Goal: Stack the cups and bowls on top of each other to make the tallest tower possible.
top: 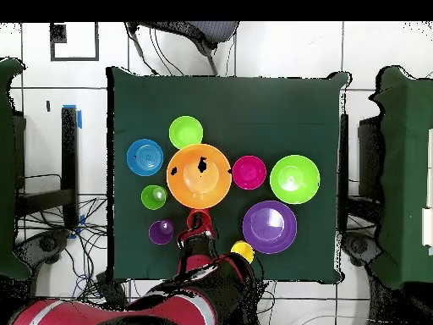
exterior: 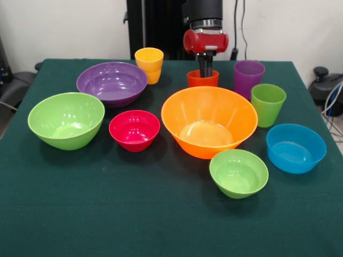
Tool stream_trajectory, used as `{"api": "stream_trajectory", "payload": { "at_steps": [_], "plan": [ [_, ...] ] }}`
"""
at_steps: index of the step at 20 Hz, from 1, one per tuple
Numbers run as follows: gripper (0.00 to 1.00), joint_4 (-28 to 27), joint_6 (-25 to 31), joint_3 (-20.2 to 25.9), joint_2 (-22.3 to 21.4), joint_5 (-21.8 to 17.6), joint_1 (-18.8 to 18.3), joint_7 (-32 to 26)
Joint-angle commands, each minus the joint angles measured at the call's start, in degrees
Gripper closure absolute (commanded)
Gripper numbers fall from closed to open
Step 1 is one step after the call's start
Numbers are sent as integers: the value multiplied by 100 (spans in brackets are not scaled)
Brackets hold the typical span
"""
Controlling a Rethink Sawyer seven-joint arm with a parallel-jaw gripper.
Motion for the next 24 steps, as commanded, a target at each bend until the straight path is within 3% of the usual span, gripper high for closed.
{"api": "stream_trajectory", "payload": {
  "at_steps": [1, 8, 16, 24],
  "plan": [
    [100, -511, -306, 203, 368, 524, 94, 69],
    [100, -558, -628, -20, 643, 772, 133, -49],
    [100, -628, -516, -170, 755, 1002, 342, -29],
    [100, -612, -377, -217, 590, 963, 436, 109]
  ]
}}
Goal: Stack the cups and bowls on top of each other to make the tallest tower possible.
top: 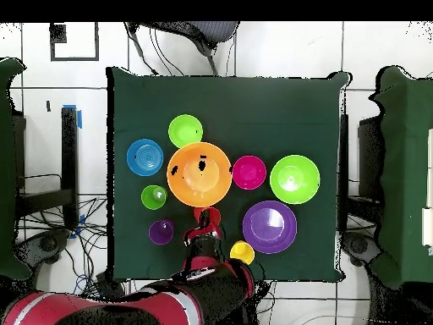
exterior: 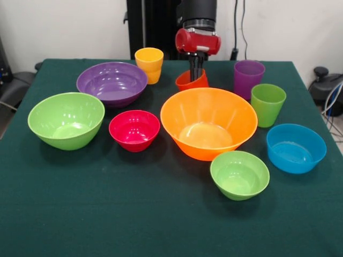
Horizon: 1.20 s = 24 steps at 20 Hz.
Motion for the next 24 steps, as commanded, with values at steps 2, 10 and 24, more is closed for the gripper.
{"api": "stream_trajectory", "payload": {
  "at_steps": [2, 10, 24],
  "plan": [
    [100, -601, 227, 353, 72, 265, 143, 166],
    [100, -386, -146, 406, -170, -351, 217, 171],
    [100, -396, -391, 419, 61, -140, 260, 119]
  ]
}}
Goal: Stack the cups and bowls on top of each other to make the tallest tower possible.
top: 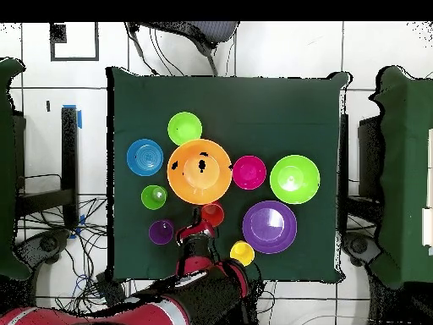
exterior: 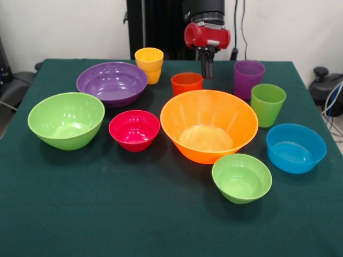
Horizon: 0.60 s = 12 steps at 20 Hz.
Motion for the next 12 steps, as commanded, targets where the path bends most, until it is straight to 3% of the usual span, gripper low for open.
{"api": "stream_trajectory", "payload": {
  "at_steps": [1, 6, 8, 12],
  "plan": [
    [100, -414, -104, 458, 247, -50, 43, 134],
    [100, -453, 138, 456, 117, -267, 8, 224],
    [100, -509, 389, 512, 65, -560, -19, 279],
    [100, -611, 1124, 877, -294, -1672, -254, 812]
  ]
}}
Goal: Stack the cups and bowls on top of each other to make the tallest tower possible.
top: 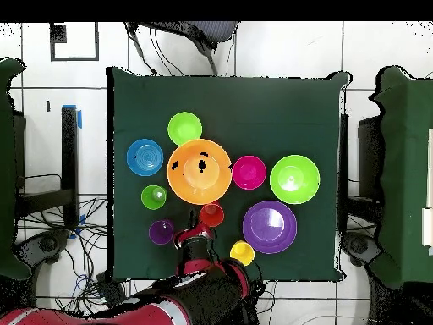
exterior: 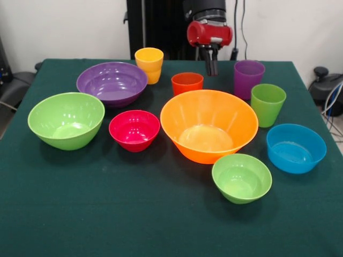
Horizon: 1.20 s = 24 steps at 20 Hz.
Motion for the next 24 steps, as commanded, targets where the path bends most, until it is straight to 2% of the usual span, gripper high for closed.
{"api": "stream_trajectory", "payload": {
  "at_steps": [1, 7, 9, 11, 13, 16, 19, 22, 23, 24],
  "plan": [
    [100, -610, 1470, 1018, -410, -1558, -302, 1079],
    [100, -402, 2134, 1547, -1169, -2815, -556, 1886],
    [100, -378, 2360, 1774, -1265, -3196, -682, 2085],
    [100, -345, 2571, 1960, -1277, -3620, -770, 2248],
    [100, -328, 2617, 1963, -1196, -3740, -796, 2121],
    [100, -332, 2585, 1897, -1068, -3718, -820, 1841],
    [100, -385, 2938, 1945, -1001, -4095, -770, 1937],
    [100, -406, 3238, 2017, -981, -4414, -769, 2132],
    [100, -393, 3639, 2176, -981, -4780, -760, 2456],
    [100, -387, 3791, 2250, -987, -4996, -755, 2644]
  ]
}}
